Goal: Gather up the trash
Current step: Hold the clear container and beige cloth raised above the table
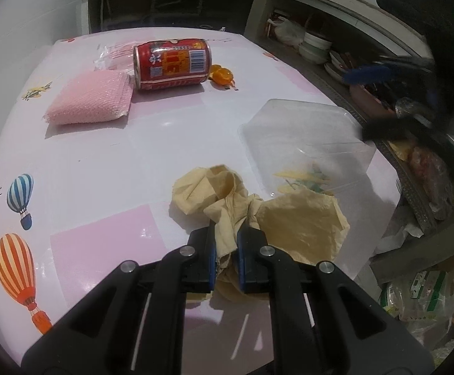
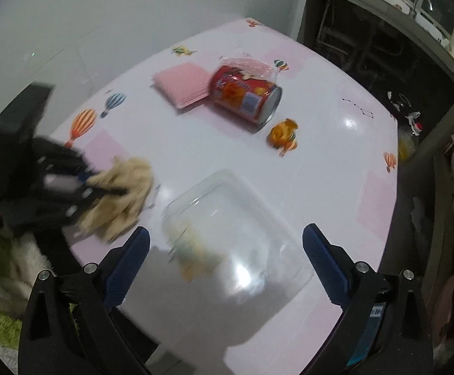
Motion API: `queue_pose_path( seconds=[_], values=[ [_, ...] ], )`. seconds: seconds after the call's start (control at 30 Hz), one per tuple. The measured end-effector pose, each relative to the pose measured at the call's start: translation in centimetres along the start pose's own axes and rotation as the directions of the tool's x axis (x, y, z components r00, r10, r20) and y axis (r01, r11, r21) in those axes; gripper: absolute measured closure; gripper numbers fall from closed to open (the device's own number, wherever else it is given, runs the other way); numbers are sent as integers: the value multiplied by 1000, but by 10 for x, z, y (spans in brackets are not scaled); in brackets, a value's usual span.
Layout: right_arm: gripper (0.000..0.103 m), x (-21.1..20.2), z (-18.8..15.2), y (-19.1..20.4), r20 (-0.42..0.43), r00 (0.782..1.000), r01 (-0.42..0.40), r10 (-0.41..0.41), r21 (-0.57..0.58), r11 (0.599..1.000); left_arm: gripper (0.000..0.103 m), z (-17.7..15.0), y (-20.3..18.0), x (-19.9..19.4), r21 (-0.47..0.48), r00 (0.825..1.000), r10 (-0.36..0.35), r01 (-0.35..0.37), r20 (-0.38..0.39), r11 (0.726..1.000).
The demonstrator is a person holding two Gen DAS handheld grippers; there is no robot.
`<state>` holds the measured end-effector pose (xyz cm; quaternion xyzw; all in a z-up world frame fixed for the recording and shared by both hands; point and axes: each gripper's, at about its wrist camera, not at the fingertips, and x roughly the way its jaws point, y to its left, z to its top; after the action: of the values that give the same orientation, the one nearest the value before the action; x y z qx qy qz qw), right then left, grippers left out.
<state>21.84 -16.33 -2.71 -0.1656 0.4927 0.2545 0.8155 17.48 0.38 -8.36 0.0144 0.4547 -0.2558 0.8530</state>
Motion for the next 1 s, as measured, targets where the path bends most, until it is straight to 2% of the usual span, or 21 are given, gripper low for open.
queue_pose_path(
  seconds=[0.13, 0.27, 0.37, 0.47, 0.5, 0.63, 0.73, 1.0],
  values=[
    [8, 32, 10, -44, -27, 993, -109, 115, 164, 980, 94, 0, -2, 1, 1, 1000, -7, 7, -4, 1000],
    [8, 48, -17, -73, -36, 961, -242, 273, 362, 900, 94, 1, -3, 4, 7, 1000, -13, 13, -11, 1000],
    [8, 38, -41, -69, 4, 936, -322, 351, 410, 853, 94, 1, -1, 6, 3, 1000, -18, 18, -15, 1000],
    [8, 26, -57, -51, -5, 924, -349, 382, 396, 850, 94, 0, 1, 8, -1, 1000, -19, 19, -19, 1000],
    [8, 22, -59, -44, -13, 924, -350, 383, 374, 859, 94, 0, 1, 8, -2, 1000, -18, 18, -19, 1000],
    [8, 12, -56, -11, -60, 977, -188, 206, 219, 958, 94, 0, -1, 7, 0, 1000, -11, 11, -17, 1000],
    [8, 19, -46, 0, -61, 985, -146, 159, 170, 975, 94, -2, -3, 4, 10, 1000, 8, -8, -14, 1000],
    [8, 51, -32, 23, -134, 986, -92, 96, 31, 995, 94, -2, 2, -4, 18, 997, 78, -78, 1, 997]
  ],
)
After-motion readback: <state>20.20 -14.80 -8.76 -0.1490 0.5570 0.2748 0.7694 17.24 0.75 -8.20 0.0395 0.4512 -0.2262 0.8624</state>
